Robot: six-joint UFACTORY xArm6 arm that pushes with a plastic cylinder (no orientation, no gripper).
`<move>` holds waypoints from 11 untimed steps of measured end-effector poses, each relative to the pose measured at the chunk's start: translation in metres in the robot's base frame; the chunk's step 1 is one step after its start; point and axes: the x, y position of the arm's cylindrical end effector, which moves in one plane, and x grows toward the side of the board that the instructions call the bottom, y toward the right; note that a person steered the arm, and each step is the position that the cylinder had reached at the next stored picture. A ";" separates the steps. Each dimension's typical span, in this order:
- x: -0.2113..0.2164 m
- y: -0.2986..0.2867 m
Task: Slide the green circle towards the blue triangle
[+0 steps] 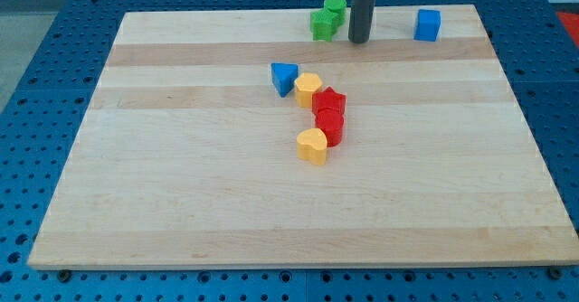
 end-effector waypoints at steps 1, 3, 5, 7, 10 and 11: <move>-0.049 0.000; -0.056 -0.063; -0.052 -0.127; -0.032 -0.130; -0.003 -0.134; 0.004 -0.134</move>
